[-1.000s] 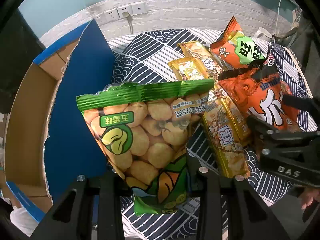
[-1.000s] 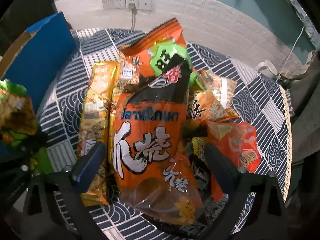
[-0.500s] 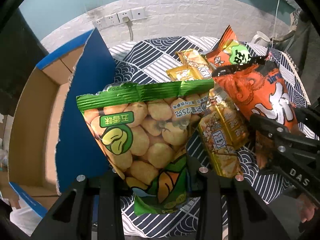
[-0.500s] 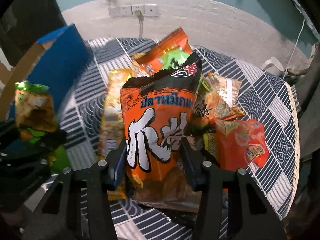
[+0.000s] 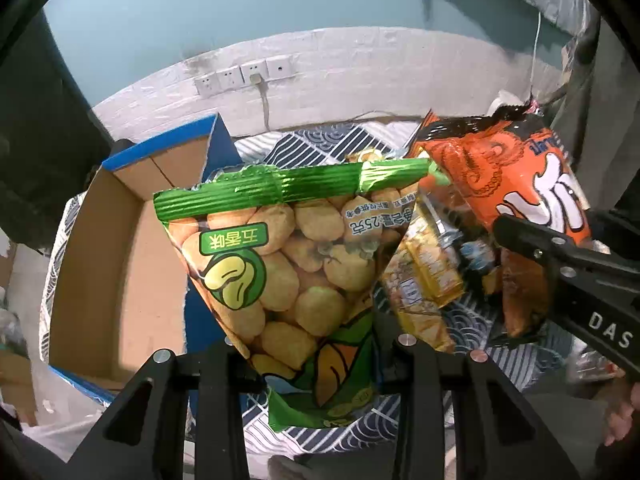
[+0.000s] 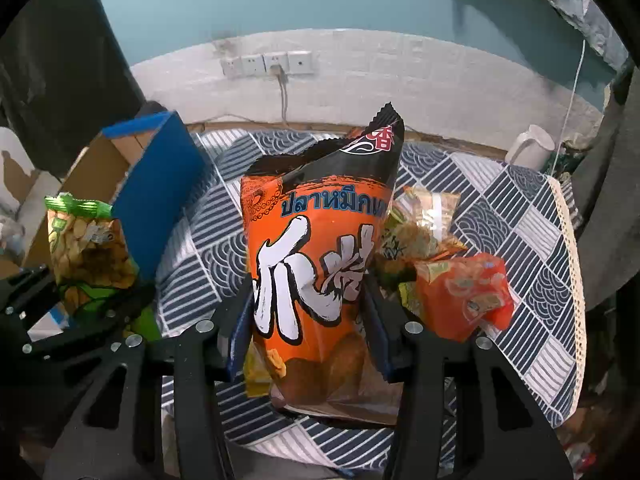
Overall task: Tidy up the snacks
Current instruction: 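Lift both bags and carry them over the cardboard box, then open both tools to drop the green and orange bags into the box, then move both tools back to the snack pile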
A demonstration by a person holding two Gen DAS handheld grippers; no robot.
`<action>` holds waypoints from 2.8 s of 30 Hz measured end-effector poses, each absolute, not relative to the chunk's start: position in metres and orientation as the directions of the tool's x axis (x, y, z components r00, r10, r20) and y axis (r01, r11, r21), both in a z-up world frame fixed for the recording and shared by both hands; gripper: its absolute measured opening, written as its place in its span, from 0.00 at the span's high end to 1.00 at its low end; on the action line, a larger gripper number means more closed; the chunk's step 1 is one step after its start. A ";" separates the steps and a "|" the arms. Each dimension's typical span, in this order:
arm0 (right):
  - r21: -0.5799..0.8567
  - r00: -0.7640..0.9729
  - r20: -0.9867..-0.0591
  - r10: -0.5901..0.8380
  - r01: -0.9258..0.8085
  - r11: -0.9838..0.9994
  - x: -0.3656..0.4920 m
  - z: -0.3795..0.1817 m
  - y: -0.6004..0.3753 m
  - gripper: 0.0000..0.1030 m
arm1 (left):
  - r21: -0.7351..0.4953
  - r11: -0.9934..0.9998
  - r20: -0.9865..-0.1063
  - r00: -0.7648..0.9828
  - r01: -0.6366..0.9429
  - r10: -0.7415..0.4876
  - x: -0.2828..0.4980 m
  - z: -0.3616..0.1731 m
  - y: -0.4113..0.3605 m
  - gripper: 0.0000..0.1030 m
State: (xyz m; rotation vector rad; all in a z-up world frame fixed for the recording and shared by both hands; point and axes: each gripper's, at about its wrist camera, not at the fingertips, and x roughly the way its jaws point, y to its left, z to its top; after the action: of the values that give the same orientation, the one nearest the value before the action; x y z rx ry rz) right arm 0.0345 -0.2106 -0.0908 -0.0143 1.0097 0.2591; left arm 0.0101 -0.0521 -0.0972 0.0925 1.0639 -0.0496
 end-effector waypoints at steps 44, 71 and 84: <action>0.183 0.422 -0.823 0.379 -0.436 0.881 0.072 -0.051 -0.001 0.53 | -0.020 0.973 -0.843 0.527 -0.230 0.107 0.010 -0.067 0.163 0.65; 0.158 0.374 -0.858 0.352 -0.459 0.874 0.086 -0.072 0.050 0.33 | 0.030 0.943 -0.868 0.460 -0.332 0.190 0.024 -0.097 0.195 0.34; 0.148 0.412 -0.852 0.324 -0.403 0.903 0.079 -0.062 0.007 0.32 | 0.063 0.944 -0.864 0.455 -0.324 0.214 0.024 -0.091 0.175 0.21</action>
State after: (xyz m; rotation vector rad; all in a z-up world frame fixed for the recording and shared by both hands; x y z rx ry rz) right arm 0.0788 0.0070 -0.0624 -0.0845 1.0516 0.4577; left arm 0.0235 0.1748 -0.0915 -0.1167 1.0471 0.3324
